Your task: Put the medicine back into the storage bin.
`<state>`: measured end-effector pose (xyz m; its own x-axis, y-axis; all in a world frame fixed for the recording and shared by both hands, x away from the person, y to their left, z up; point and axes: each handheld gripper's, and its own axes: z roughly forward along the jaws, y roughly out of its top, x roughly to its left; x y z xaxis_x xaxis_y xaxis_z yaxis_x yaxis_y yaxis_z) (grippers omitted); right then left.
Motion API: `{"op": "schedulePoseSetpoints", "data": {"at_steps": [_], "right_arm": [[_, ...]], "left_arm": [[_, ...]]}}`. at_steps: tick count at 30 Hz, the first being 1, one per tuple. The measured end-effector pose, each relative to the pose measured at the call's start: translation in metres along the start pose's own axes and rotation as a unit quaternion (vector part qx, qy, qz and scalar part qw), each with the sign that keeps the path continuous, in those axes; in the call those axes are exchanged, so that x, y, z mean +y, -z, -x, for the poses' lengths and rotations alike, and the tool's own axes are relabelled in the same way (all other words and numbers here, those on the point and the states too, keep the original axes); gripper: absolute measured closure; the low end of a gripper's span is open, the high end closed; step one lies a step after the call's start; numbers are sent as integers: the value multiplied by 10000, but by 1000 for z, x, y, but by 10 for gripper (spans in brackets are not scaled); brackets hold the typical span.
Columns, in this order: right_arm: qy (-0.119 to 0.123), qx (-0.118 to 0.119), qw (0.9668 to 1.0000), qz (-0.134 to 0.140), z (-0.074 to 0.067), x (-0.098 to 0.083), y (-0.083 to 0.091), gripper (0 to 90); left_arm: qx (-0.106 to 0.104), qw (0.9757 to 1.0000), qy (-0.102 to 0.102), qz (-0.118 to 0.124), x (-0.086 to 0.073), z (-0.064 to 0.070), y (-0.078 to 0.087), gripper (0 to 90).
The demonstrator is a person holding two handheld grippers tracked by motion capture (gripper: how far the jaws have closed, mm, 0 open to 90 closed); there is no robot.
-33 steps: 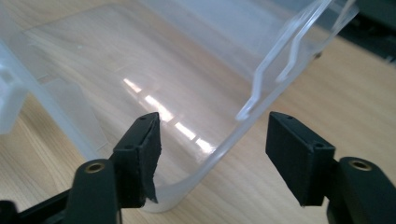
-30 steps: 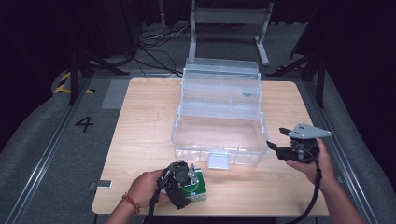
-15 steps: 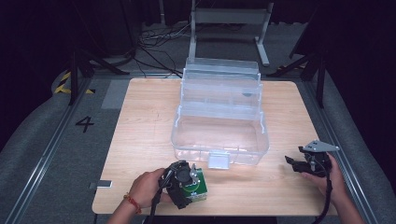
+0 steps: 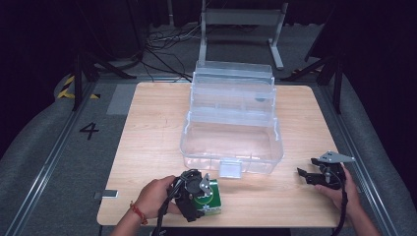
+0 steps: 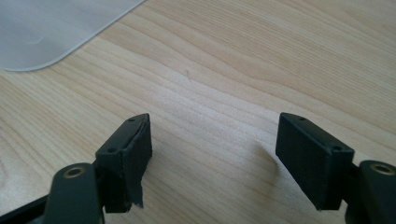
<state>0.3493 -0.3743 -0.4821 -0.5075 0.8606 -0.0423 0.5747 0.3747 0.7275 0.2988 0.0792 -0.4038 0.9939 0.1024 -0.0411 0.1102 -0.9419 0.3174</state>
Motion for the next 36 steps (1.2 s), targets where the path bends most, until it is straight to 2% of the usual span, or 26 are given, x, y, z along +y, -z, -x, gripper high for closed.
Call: {"op": "schedulePoseSetpoints", "data": {"at_steps": [5,8,11,19,21,24,31,33,36], "right_arm": [[-231,109,9997,69,5,-4,-1,248],[-217,92,9996,124,5,-5,-2,241],[-228,91,9996,132,4,-6,-2,237],[-216,96,9996,132,3,-6,-1,229],[-227,103,9996,131,4,-6,-1,225],[-216,104,9996,129,4,-6,-1,223],[-253,54,9996,115,3,-6,-1,209],[-253,52,9996,115,3,-6,-1,208],[-257,54,9996,116,3,-6,-1,208]], "left_arm": [[-8,9999,-79,74,3,2,11,155],[-52,9997,-192,104,4,3,21,156],[59,9996,-250,135,8,3,32,156],[171,9983,-412,370,22,-6,71,156],[252,9973,-531,438,25,-6,82,157],[328,9961,-572,593,27,-8,93,157],[434,9954,-556,643,36,-21,107,157],[479,9949,-641,620,39,-28,110,157],[489,9949,-564,684,43,-36,115,157]]}}
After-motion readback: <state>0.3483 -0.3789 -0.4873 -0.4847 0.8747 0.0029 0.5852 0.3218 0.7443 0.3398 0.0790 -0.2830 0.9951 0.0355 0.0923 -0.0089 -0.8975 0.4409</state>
